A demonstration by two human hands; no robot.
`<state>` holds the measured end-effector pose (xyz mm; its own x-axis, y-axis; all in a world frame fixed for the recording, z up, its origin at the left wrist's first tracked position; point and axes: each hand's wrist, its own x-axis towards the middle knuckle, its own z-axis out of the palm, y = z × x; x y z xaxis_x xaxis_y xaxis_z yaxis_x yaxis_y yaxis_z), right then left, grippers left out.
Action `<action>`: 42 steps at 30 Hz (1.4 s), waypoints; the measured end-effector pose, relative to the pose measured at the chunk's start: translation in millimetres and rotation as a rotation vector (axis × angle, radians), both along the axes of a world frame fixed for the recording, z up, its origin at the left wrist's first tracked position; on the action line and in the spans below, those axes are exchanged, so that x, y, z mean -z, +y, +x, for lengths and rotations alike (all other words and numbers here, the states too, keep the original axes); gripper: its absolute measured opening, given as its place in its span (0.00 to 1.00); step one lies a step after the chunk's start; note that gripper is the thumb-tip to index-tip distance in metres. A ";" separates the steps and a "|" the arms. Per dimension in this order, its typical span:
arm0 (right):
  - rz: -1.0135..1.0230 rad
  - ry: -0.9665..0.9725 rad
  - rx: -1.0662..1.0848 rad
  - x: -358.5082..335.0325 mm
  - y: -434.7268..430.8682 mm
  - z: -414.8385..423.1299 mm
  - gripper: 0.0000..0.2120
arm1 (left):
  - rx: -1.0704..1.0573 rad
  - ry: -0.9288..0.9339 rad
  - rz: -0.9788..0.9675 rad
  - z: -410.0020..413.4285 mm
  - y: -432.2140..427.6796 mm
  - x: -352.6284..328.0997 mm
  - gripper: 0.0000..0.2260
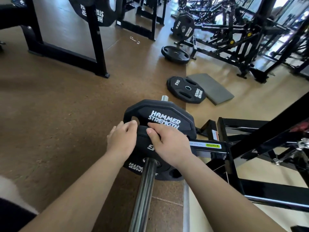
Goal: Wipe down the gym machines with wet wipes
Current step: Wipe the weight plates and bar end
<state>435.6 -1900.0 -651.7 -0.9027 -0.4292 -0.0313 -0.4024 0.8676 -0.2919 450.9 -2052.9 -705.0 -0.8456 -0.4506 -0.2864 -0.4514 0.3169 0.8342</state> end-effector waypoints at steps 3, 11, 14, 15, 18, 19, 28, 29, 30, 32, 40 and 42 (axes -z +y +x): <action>-0.036 0.035 -0.010 1.9 3.9 0.7 0.18 | -0.113 0.006 0.226 -3.2 -11.3 2.9 0.20; -0.218 -0.166 0.303 -7.5 31.3 -6.4 0.16 | 0.065 0.509 -0.321 19.0 41.1 5.0 0.18; -0.274 -0.103 0.344 -11.9 29.3 -7.8 0.20 | 0.322 0.702 -0.478 25.1 42.2 13.8 0.19; -0.325 -0.107 0.318 -11.8 26.8 -6.6 0.20 | 0.320 0.703 -0.479 23.9 32.7 19.8 0.20; -0.258 -0.108 0.164 -6.2 18.0 -0.6 0.17 | 0.127 0.524 -0.325 25.0 15.4 31.3 0.26; -0.187 -0.085 0.124 -4.6 15.1 0.4 0.19 | 0.104 0.497 -0.272 25.3 20.3 30.2 0.27; -0.146 -0.083 0.199 1.8 13.6 -10.9 0.26 | -0.127 0.307 0.079 31.9 34.1 59.2 0.31; -0.123 -0.071 0.199 1.6 11.9 -10.5 0.26 | -0.208 0.229 0.253 28.6 36.4 60.2 0.32; -0.089 -0.053 0.198 1.4 10.2 -10.1 0.27 | -0.292 0.189 0.395 24.0 38.8 58.5 0.33; -0.019 -0.018 0.209 2.5 8.5 -11.8 0.28 | -0.431 0.152 0.565 13.4 45.0 49.6 0.32; -0.027 0.010 0.219 6.0 12.7 -18.0 0.27 | -0.321 0.346 0.513 31.9 112.4 -4.9 0.33; -0.009 0.022 0.199 7.1 13.5 -17.7 0.28 | -0.382 0.232 0.603 28.8 100.9 -2.3 0.29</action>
<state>417.9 -1886.5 -658.8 -0.9701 -0.2426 -0.0074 -0.2298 0.9280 -0.2934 479.7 -1952.0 -702.7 -0.7303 -0.5464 -0.4100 -0.2298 -0.3686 0.9007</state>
